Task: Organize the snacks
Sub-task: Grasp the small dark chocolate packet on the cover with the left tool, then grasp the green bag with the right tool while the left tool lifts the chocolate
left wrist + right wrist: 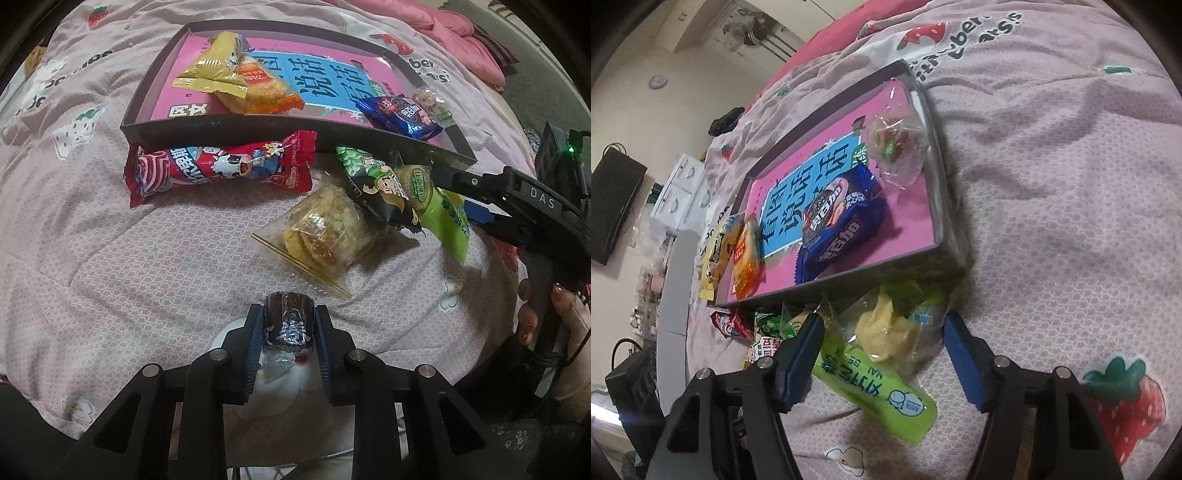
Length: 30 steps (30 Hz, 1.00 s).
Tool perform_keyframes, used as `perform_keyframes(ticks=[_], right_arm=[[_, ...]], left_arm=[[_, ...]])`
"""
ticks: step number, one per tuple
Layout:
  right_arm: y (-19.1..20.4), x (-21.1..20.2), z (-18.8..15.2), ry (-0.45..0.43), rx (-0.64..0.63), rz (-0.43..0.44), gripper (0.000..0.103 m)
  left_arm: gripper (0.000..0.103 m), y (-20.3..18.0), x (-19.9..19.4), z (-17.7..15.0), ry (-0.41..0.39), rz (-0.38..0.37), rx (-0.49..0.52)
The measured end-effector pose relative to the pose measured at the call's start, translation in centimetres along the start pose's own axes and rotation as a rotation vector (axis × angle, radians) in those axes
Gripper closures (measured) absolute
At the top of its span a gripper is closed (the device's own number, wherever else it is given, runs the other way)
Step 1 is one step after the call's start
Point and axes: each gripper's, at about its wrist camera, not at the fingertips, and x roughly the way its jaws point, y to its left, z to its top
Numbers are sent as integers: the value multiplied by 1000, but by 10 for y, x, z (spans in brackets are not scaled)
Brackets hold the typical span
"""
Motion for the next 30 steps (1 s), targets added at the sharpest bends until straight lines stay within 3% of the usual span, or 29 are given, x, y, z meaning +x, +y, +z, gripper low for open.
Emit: perform_keyframes(ticks=[4,7,9,11,12,14,21,26,30], right_arm=[[0,6,2,18,9,40,15],[12,10,1,27,-48,-3,14],[14,9,-1,15,-62,-26,21],[10,5,-1,3,-48,-30,40],[6,2,-1,-9,-27,-2,44],[2,0,-2,-18,-14,23,46],[28,-2,-7,-31,-164,-35,53],[18,-18,-8,-47,-134,-34,64],[7,-29,-9,-57,-88,-10,66]], left_arm=[[75,0,0,0,0,2,3],[75,-1,1,0,1,4,5],[75,-1,1,1,1,3,4],[75,-1,2,2,2,3,2],[75,-1,2,1,2,3,2],[75,-1,2,1,3,5,2],[75,-3,5,3,-4,6,10],[76,-2,2,2,-9,0,11],[76,6,-3,1,-17,-28,-16]])
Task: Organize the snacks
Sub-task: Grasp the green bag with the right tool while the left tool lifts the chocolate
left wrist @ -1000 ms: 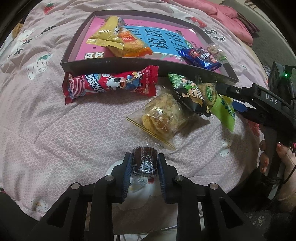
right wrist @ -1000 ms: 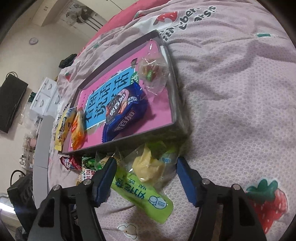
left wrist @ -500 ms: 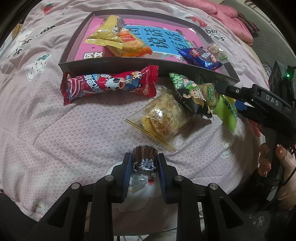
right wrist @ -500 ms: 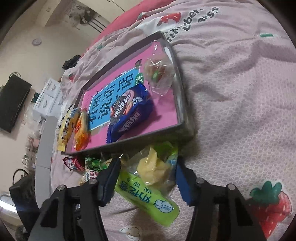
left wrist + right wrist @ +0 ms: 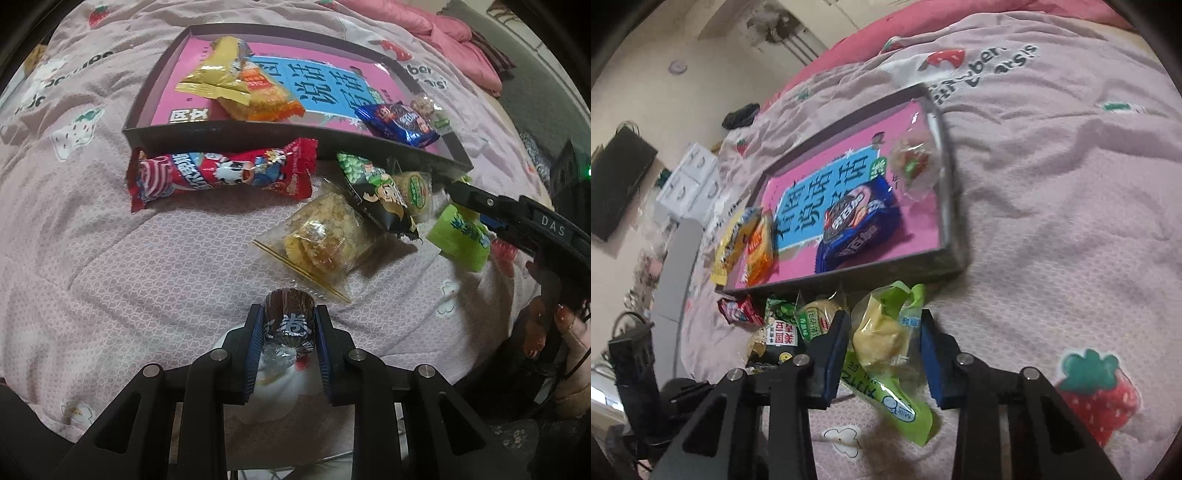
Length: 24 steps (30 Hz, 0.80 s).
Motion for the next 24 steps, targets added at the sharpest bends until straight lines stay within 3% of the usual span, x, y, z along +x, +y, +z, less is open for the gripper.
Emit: perform_keyframes(ticks=[24], right_arm=[[15,-38,9,-130,-50,124,69]], left_arm=[[76,5,-59,5,-184,-15,-11]])
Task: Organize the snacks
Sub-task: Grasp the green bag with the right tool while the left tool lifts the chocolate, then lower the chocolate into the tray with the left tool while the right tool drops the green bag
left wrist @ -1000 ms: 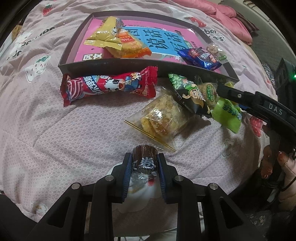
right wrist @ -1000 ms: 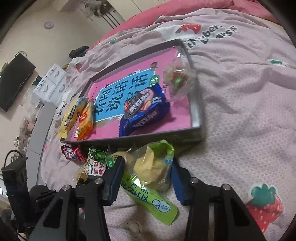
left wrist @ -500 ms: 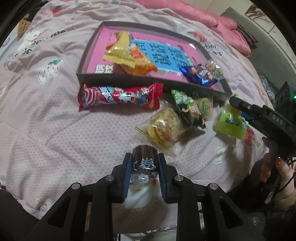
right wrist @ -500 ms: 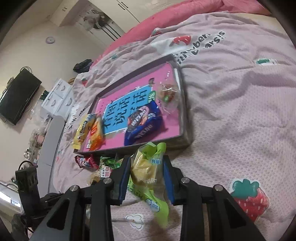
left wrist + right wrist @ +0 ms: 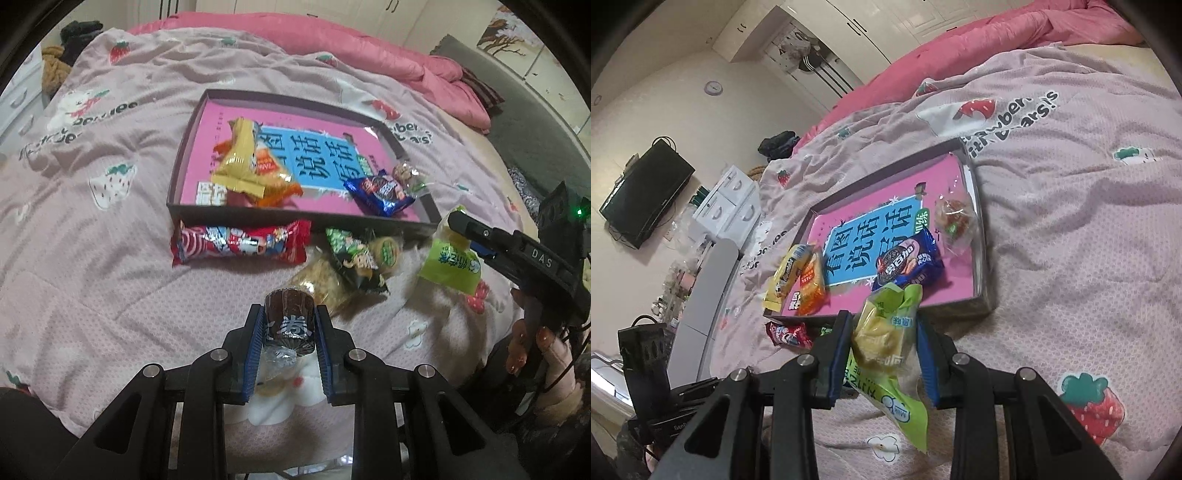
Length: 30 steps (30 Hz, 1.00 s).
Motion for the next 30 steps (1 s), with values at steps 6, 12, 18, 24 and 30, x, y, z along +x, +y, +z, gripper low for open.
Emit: perform_keyframes(ticks=[6,12,18,24,30], right_arm=[[0,-7,4,-31,5,14,69],[2,-10,9,-56,2,23,69],[3,-9,17,-84,1,26,69],[1,-10,25,-114,3,21,69],[2,-11,34,-147,-21,12,69]], left_arm=[[76,1,-2,11,-33,0,-11],[76,-1,-1,30,-70,-17,-17],[76,-8,6,48,-101,-25,2],[76,-14,19,64,-114,-24,13],[76,-7,28,77,-133,9,2]])
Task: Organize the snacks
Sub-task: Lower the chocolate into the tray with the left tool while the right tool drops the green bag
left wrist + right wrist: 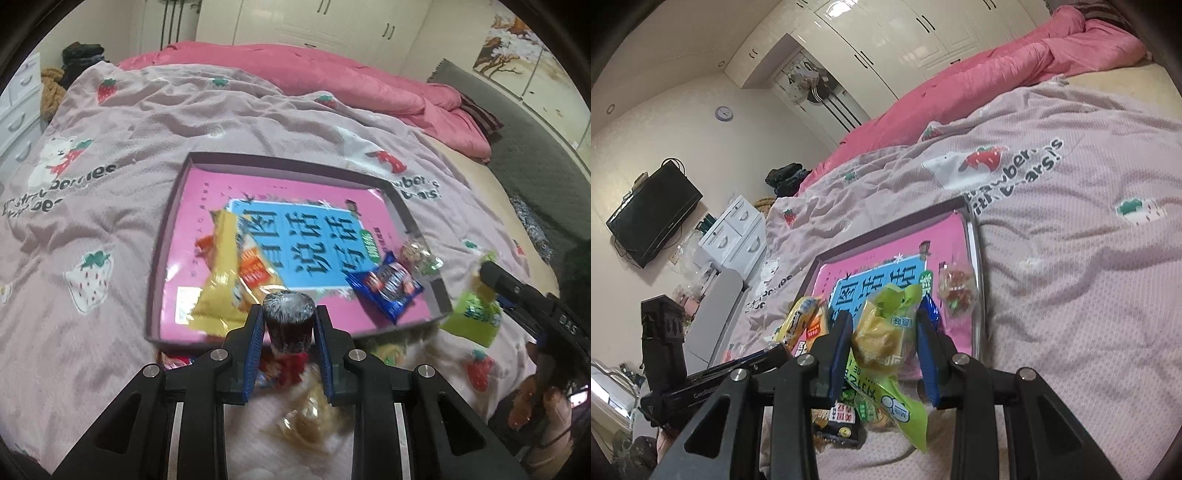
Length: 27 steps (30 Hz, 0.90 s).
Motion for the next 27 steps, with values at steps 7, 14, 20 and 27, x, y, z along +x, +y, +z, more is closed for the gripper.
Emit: perform_keyframes(ticks=[7,14,20,27], right_arm=[[-5,4,5,-5,10,-6,69],[-8,8,7,-8,12,-15,69],[-11,12,10,-13,4,-40,69],[-6,25,12,-4,-80,-99,69]], left_arm=[[76,17,15,10,1,31,-31],[76,26,28,14,0,43,-38],[76,36,33,13,9,72,-55],[76,38,41,10,29,76,-54]])
